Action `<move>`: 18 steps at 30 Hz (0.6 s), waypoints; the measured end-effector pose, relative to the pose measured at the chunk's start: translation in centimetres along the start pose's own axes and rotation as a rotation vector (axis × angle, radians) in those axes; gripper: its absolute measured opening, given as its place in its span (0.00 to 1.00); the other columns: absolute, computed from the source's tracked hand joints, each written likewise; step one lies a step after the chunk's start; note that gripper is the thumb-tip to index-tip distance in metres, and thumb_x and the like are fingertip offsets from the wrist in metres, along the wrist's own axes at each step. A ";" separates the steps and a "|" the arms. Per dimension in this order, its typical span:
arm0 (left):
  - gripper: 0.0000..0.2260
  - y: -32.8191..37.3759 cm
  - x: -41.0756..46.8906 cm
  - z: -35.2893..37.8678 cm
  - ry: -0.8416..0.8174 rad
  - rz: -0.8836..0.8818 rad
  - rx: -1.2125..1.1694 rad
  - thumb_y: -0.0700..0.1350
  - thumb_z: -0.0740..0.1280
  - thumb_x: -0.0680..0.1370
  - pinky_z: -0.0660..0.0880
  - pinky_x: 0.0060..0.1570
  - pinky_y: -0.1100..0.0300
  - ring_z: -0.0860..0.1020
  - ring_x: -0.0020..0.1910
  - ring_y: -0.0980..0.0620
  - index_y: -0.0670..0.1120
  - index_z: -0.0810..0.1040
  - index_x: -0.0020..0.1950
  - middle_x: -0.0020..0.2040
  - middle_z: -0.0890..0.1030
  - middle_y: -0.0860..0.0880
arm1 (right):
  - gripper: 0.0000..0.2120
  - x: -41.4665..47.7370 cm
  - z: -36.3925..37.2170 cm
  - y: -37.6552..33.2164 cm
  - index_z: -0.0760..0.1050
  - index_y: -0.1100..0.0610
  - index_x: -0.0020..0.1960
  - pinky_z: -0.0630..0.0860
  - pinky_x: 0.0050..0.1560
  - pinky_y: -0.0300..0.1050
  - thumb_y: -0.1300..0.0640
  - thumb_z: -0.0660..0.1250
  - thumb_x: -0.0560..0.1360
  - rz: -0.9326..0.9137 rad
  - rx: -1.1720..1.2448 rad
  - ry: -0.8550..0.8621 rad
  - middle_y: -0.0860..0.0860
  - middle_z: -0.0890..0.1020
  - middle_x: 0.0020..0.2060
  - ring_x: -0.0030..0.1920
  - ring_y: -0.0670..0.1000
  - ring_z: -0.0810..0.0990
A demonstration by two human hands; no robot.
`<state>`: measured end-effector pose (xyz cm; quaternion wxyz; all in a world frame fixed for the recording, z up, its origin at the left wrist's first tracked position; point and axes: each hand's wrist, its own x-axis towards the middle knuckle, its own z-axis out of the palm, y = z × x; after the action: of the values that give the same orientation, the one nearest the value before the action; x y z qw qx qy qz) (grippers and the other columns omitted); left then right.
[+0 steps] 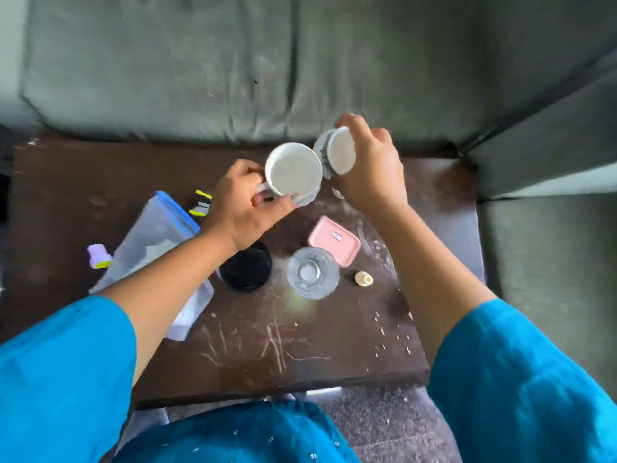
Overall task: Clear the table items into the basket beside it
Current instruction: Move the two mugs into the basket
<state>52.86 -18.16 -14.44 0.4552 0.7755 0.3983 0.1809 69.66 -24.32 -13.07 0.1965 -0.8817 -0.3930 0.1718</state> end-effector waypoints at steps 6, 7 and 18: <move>0.24 -2.1 -1.9 -12.7 0.366 -0.190 -0.037 0.61 0.63 0.66 0.69 0.37 0.56 0.78 0.40 0.41 0.38 0.76 0.32 0.35 0.77 0.40 | 0.31 -1.7 1.2 -15.4 0.65 0.43 0.64 0.64 0.43 0.43 0.59 0.72 0.66 -0.274 -0.020 -0.027 0.54 0.72 0.54 0.41 0.60 0.75; 0.23 -3.0 -2.4 -15.3 0.398 -0.204 0.013 0.59 0.62 0.66 0.65 0.36 0.56 0.77 0.40 0.42 0.37 0.75 0.32 0.36 0.76 0.41 | 0.31 -2.1 1.8 -18.1 0.65 0.43 0.64 0.64 0.42 0.43 0.58 0.72 0.65 -0.311 -0.017 -0.033 0.55 0.73 0.54 0.42 0.61 0.76; 0.13 -12.5 -10.1 -40.2 0.592 -0.504 0.018 0.50 0.62 0.65 0.78 0.40 0.52 0.79 0.39 0.41 0.40 0.69 0.28 0.28 0.74 0.43 | 0.34 -8.1 11.6 -41.3 0.63 0.43 0.66 0.72 0.45 0.46 0.53 0.74 0.64 -0.605 -0.036 -0.224 0.56 0.73 0.53 0.43 0.63 0.78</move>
<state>15.12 -0.13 -3.32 0.3440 0.5713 0.6922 0.2759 33.43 -2.69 -1.96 0.1786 -0.7039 -0.6593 0.1949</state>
